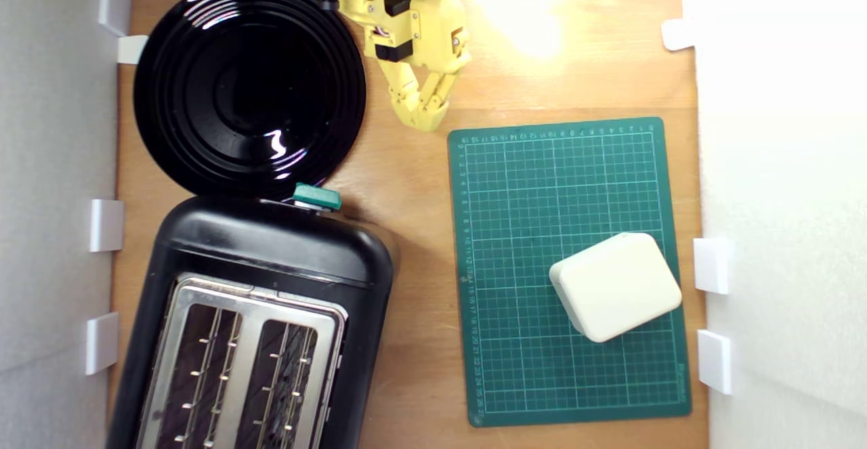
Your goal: Start toaster
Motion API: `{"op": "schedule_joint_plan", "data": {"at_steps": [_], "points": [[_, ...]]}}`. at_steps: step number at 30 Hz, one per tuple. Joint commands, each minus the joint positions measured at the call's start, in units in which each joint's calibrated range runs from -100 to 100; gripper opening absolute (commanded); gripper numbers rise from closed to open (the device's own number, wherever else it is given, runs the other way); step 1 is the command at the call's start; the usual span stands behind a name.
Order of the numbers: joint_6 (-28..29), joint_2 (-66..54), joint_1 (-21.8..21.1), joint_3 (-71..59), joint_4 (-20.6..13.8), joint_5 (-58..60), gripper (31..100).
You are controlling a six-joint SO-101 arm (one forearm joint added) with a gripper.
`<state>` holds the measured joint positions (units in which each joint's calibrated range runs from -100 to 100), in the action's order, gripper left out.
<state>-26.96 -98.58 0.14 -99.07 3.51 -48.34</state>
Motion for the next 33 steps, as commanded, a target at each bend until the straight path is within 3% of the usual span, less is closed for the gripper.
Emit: {"op": "schedule_joint_plan", "data": {"at_steps": [1,9,16,33], "points": [[1.0,-0.8,-0.9,-0.3,-2.4,1.1,31.4],[1.5,-0.8,-2.2,-0.7,-3.7,-5.8,31.4],[3.8,-0.8,-4.1,-0.7,-4.1,-6.3,31.4],[3.7,-0.4,-4.1,-0.7,-4.8,-6.2,31.5]]}}
